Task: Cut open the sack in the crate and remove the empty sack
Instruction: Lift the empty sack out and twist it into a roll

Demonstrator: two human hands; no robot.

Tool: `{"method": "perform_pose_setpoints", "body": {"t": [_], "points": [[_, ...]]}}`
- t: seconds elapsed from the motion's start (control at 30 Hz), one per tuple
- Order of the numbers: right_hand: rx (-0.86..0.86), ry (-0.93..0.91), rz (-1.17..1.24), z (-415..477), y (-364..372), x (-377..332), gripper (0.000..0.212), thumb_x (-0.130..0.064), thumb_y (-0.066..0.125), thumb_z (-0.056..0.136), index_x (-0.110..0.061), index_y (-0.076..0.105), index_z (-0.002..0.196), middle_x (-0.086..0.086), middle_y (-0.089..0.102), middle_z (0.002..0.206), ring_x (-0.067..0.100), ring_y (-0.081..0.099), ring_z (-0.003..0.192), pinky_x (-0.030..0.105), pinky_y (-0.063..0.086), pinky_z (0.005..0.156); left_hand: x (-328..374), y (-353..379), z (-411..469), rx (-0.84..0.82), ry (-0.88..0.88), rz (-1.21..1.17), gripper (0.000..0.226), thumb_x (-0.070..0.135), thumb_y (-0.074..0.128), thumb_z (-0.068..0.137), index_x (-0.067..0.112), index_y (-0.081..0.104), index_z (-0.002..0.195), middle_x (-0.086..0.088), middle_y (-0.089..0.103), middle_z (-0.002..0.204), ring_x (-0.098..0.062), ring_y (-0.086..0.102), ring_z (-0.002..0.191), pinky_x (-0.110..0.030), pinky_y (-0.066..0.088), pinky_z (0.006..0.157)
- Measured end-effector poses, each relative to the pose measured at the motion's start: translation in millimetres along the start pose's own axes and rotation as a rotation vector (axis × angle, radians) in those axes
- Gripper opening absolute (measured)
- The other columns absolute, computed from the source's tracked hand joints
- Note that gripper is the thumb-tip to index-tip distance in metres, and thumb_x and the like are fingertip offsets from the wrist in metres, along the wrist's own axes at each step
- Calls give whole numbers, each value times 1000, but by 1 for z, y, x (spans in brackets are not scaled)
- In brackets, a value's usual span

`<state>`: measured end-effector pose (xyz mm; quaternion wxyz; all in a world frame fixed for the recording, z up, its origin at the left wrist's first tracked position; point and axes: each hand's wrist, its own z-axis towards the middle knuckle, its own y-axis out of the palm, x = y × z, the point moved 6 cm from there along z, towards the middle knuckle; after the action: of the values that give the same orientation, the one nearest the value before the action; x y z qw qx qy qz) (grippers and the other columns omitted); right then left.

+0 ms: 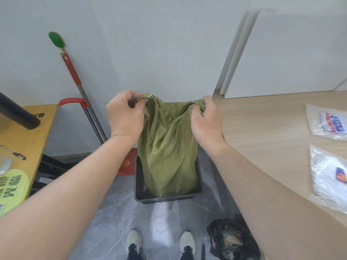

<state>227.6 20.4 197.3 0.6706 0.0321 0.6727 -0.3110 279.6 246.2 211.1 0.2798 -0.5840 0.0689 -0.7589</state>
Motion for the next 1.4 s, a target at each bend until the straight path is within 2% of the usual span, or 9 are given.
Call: {"method": "perform_pose_setpoints", "body": {"t": [0.17,0.3,0.47,0.67,0.87,1.07,1.27,1.33,1.4], "points": [[52,-75,50,7,-6,-25,22,-8,47,94,-14,39,74,-7,34,60,8,29,51,28,28,47,18,-6,7,-3,34,-44,7,17,77,86,21,75,81,7,69,75,-9,59,69,-25,51,72],[37,-125,60,11,-6,-48,18,-8,46,94,-9,41,77,-7,35,59,8,29,50,27,28,46,24,-21,20,113,-10,-155,8,16,78,85,21,73,80,15,64,67,2,54,59,-21,49,64],[29,-141,17,22,-9,-69,17,-8,45,93,-10,42,76,-5,35,61,7,28,50,24,26,44,36,-32,32,79,31,-137,9,19,80,85,20,72,80,11,65,69,-3,55,61,-26,52,65],[118,-68,-1,25,-41,-60,20,-9,45,91,-13,38,73,-3,34,63,8,27,50,23,26,45,17,-69,53,59,-21,-31,10,23,79,86,16,72,82,-15,72,81,-19,60,69,-49,60,73],[193,-81,91,24,-59,-80,19,-8,45,92,-5,39,75,2,33,66,9,27,51,22,25,45,45,-87,59,130,-10,-124,13,27,81,84,21,70,79,1,64,71,-15,58,67,-48,60,73],[153,-154,94,32,-64,-115,27,-9,45,92,-17,32,70,-7,29,61,7,26,49,23,23,46,71,-90,62,128,45,-185,16,31,80,82,29,67,73,2,66,72,-17,62,68,-51,61,73],[165,-168,43,31,-73,-120,18,-12,44,93,-12,39,76,-3,34,67,9,29,55,25,28,51,88,-93,62,129,94,-165,13,28,79,86,27,68,78,8,64,71,-11,60,66,-34,58,68],[158,-140,39,32,-76,-117,20,-13,43,95,-13,38,75,-4,35,68,9,29,55,22,27,50,78,-93,64,109,49,-103,14,28,79,86,25,68,79,5,66,71,-16,65,66,-33,60,69],[164,-70,6,33,-82,-108,23,-21,47,95,-16,38,75,-6,39,68,11,36,55,25,31,52,58,-95,67,67,-74,-74,15,27,80,85,26,67,77,-1,70,73,-26,74,71,-43,64,76]]}}
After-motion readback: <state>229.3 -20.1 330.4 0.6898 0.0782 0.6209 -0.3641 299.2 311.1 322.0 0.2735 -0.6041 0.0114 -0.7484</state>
